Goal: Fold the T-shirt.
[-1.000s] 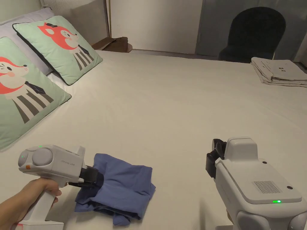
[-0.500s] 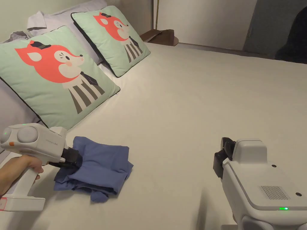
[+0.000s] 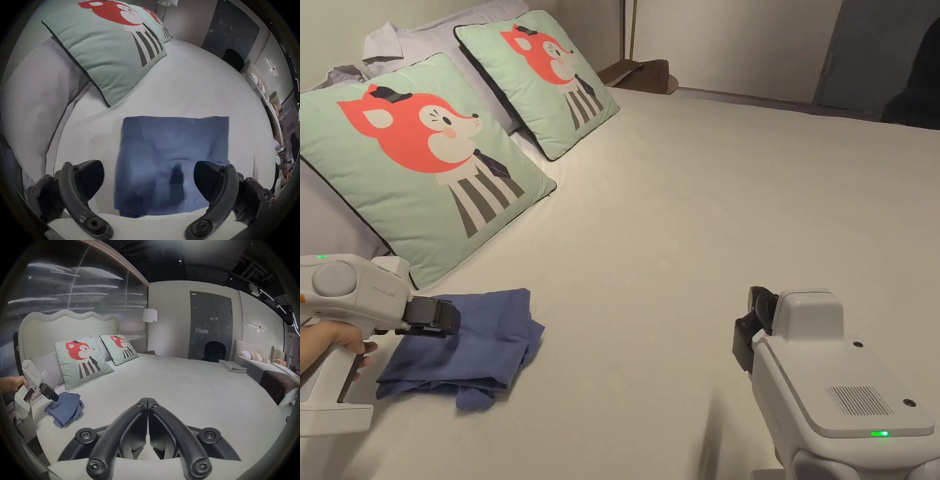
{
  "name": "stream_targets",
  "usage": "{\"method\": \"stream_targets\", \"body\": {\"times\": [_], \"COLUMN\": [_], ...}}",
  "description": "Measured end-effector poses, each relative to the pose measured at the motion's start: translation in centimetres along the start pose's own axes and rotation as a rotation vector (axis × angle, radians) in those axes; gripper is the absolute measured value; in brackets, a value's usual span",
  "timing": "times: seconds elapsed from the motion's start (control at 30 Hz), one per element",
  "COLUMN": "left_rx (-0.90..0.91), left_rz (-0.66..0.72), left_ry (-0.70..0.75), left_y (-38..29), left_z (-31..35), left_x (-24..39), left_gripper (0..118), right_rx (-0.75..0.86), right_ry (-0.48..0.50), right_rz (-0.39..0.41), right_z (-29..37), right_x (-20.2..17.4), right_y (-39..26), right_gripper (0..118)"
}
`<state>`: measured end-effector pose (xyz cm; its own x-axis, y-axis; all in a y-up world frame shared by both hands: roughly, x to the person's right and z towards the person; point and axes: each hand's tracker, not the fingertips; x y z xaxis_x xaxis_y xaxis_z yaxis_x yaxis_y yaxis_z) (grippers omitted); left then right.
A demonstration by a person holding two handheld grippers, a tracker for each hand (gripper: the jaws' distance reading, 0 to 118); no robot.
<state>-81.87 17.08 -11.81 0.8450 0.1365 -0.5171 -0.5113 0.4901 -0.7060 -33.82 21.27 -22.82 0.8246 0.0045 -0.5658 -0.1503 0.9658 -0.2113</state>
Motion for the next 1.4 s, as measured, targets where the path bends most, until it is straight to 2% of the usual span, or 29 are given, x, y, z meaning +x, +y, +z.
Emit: {"method": "stream_targets", "body": {"times": [0.2,0.43,0.73,1.03,1.13,1.27,1.33,1.4], "left_rx": [0.124,0.412,0.782,1.007,1.093,1.108,1.105,1.082], "left_rz": [-0.023,-0.095,-0.224,-0.155,-0.185,-0.214,-0.235,-0.259], "left_ry": [0.018,0.029,0.030,-0.098,-0.101,-0.093,-0.113,-0.128], "left_y": [0.0,-2.4,-8.9,-13.8,-15.5,-17.0,-17.6,-17.7], "left_z": [4.1,11.6,19.0,19.6,18.6,17.6,17.5,17.2], "left_x": [4.1,12.1,24.7,33.0,35.6,38.2,39.4,40.1], "left_gripper": [109,109,109,108,108,107,100,77], "right_rx": [0.026,0.092,0.190,0.226,0.238,0.242,0.246,0.251], "right_ry": [-0.026,-0.063,-0.151,-0.244,-0.276,-0.311,-0.320,-0.334], "right_rz": [-0.019,-0.013,0.016,0.020,0.017,0.014,0.005,0.005], "right_z": [2.9,7.3,13.5,17.7,18.7,19.6,20.0,20.2], "right_x": [2.2,5.5,10.8,15.7,17.1,18.4,19.0,19.3], "right_y": [0.7,2.3,4.3,4.6,4.5,4.3,4.1,3.9], "right_gripper": [0,0,0,0,0,0,0,0]}}
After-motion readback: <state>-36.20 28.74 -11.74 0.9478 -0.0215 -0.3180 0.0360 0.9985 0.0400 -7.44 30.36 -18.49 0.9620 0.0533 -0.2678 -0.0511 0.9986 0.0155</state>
